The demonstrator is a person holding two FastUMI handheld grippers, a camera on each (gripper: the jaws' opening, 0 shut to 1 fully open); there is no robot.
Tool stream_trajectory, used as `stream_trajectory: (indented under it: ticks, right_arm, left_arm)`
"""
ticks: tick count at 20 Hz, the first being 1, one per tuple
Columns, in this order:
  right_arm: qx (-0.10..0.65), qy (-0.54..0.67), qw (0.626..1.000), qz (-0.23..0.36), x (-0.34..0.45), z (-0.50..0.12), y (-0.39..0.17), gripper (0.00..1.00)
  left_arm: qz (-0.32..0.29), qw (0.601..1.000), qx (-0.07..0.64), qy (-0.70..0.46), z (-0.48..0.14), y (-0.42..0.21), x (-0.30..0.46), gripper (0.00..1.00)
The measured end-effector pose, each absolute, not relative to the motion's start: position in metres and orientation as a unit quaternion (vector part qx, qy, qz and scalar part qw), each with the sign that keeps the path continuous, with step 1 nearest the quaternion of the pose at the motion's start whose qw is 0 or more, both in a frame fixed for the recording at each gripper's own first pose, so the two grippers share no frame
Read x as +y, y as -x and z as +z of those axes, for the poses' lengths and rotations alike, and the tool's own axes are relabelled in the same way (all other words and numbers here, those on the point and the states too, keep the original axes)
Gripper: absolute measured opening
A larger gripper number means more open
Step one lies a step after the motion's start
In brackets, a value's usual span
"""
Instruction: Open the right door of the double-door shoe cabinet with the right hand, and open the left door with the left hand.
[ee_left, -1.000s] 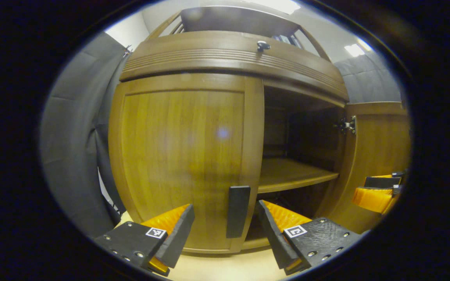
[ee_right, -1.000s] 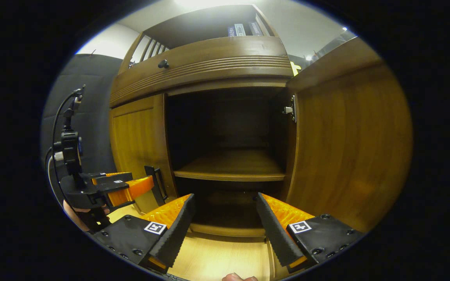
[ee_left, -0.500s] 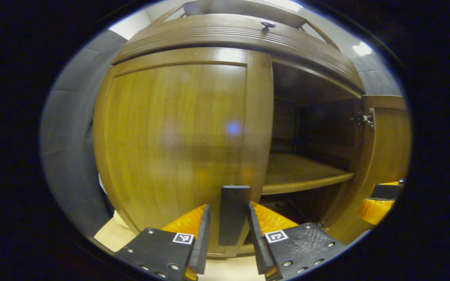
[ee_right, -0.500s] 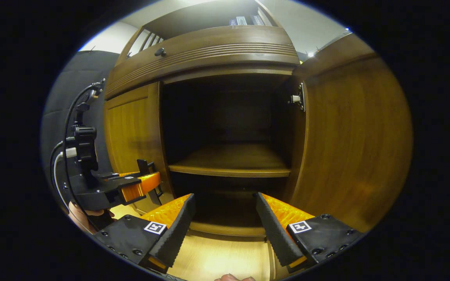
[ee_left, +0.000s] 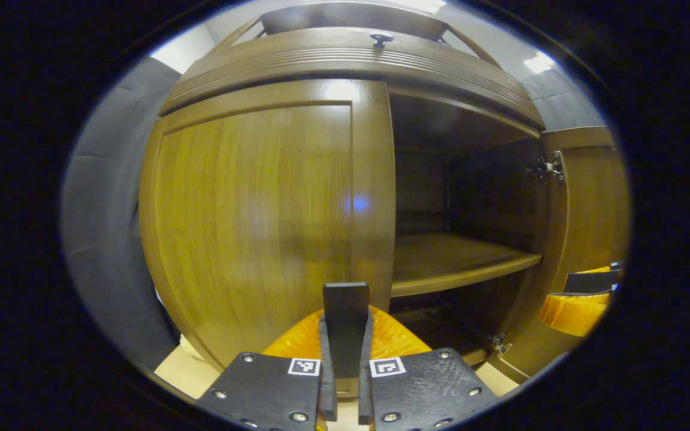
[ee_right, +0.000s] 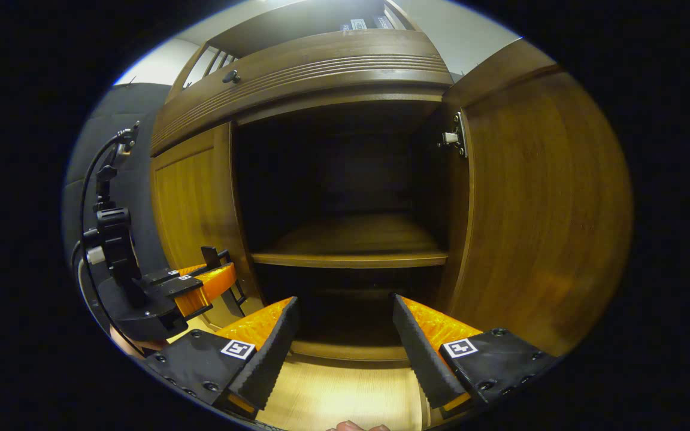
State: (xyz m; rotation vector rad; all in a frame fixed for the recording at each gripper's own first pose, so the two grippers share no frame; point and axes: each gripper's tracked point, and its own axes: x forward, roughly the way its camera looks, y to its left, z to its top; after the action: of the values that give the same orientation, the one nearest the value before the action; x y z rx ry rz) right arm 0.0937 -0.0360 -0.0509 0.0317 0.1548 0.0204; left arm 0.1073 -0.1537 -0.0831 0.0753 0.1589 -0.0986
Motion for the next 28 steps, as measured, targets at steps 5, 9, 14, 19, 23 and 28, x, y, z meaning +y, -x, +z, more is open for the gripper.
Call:
stream_trajectory:
  ticks: [5,9,14,19,23,28]
  right_arm:
    - [0.081,-0.012,0.997,0.014,-0.032,-0.052,-0.092,0.94]
    - [0.084,-0.012,0.996,0.009,-0.030,-0.055,-0.084,0.94]
    - [0.092,-0.013,0.995,0.019,-0.018,-0.061,-0.073,0.94]
    - [0.092,-0.001,0.995,0.031,-0.002,-0.066,-0.061,0.98]
    - [0.087,0.005,0.995,0.038,0.010,-0.067,-0.049,0.98]
    - [0.090,0.010,0.995,0.044,0.022,-0.072,-0.036,0.94]
  left_arm:
    - [-0.058,0.995,0.083,-0.022,-0.086,-0.102,-0.153,0.06]
    - [-0.064,0.994,0.082,-0.022,-0.083,-0.098,-0.153,0.06]
    - [-0.083,0.993,0.080,-0.020,-0.074,-0.096,-0.155,0.06]
    - [-0.082,0.993,0.080,-0.010,-0.072,-0.092,-0.154,0.06]
    - [-0.070,0.995,0.077,-0.011,-0.074,-0.092,-0.152,0.06]
    - [-0.056,0.996,0.073,-0.011,-0.077,-0.095,-0.150,0.06]
